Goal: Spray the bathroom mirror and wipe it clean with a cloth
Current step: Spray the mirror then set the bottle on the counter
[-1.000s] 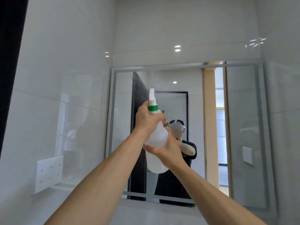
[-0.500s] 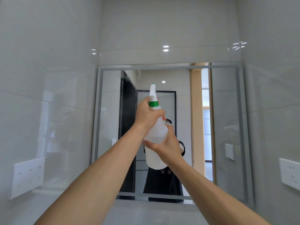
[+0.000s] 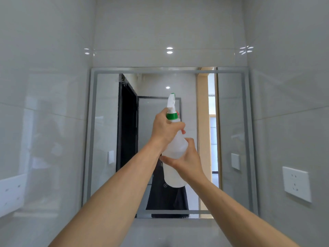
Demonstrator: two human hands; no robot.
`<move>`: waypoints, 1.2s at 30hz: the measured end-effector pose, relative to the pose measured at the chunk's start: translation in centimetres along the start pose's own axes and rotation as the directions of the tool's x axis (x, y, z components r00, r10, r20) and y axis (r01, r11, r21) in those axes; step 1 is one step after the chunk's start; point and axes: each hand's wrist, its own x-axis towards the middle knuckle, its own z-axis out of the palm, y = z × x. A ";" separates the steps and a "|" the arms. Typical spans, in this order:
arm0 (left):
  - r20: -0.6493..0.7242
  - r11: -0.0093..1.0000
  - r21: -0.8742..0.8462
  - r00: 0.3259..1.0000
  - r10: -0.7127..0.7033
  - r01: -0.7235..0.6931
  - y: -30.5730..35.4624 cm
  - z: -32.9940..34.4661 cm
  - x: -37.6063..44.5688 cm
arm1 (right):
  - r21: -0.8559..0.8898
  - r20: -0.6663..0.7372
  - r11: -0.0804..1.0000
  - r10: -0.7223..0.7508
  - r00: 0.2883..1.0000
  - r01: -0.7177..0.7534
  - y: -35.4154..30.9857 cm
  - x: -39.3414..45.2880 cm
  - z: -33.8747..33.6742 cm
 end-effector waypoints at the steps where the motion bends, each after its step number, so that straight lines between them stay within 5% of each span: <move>1: 0.016 1.000 -0.014 1.000 0.000 0.000 0.0 0.3 -0.1 | -0.010 -0.007 1.000 0.004 1.000 -0.004 0.1 -0.1 -0.2; 36: 0.245 0.992 -0.122 0.969 0.014 0.016 0.7 10.9 -1.2 | -0.207 -0.225 0.969 0.091 0.970 -0.138 2.2 -2.0 -10.0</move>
